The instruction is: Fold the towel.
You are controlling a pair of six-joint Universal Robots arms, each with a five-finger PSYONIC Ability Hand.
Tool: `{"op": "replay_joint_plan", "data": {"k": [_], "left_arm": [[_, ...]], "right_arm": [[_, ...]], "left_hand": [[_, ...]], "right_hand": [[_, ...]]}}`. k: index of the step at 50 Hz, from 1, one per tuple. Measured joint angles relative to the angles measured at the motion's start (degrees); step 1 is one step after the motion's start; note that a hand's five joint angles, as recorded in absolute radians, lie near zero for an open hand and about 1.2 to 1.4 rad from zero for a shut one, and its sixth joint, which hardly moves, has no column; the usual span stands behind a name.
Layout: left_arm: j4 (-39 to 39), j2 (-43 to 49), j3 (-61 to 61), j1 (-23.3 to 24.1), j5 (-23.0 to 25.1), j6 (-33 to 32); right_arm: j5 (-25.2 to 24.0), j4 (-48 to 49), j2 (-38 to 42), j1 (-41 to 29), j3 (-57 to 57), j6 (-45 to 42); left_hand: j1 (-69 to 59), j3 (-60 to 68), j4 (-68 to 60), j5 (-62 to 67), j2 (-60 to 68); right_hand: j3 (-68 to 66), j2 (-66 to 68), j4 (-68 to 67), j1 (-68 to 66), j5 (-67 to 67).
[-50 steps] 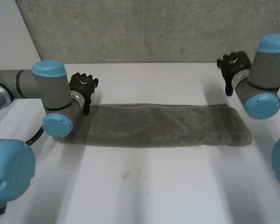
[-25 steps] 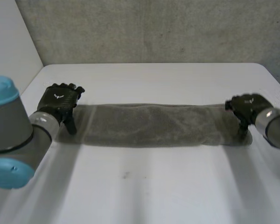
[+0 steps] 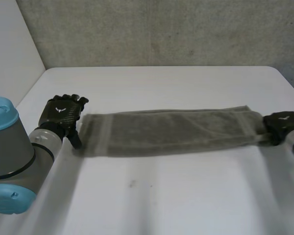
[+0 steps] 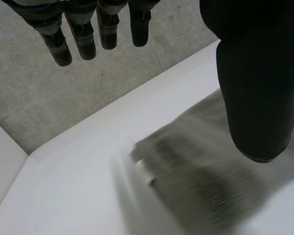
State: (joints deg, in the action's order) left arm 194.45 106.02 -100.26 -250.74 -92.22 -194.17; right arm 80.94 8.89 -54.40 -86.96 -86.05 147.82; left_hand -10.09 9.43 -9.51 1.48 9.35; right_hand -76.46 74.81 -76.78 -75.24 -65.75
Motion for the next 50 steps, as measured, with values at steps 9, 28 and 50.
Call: {"op": "replay_joint_plan", "data": {"k": [9, 28, 50], "left_arm": [[-0.04, -0.1, -0.55, -0.78, 0.01, 0.02], [-0.03, -0.27, -0.87, -1.39, -0.14, 0.02], [-0.01, -0.19, -0.86, -0.65, -0.18, 0.09]], "right_arm": [[0.2, -4.59, -2.99, 8.42, 5.14, -8.04], [-0.5, -8.51, 0.4, -36.53, 22.58, 0.17], [4.0, -8.79, -0.95, -38.99, 14.68, 8.81]], "left_hand": [[0.0, 0.02, 0.0, 0.0, 0.0], [0.0, 0.02, 0.0, -0.01, 0.0], [0.0, 0.02, 0.0, 0.02, 0.0]], "right_hand": [[0.0, 0.0, 0.0, -0.03, 0.0], [0.0, 0.51, 0.0, -0.27, -0.01], [62.87, -60.62, 62.22, 62.09, 62.68]]}}
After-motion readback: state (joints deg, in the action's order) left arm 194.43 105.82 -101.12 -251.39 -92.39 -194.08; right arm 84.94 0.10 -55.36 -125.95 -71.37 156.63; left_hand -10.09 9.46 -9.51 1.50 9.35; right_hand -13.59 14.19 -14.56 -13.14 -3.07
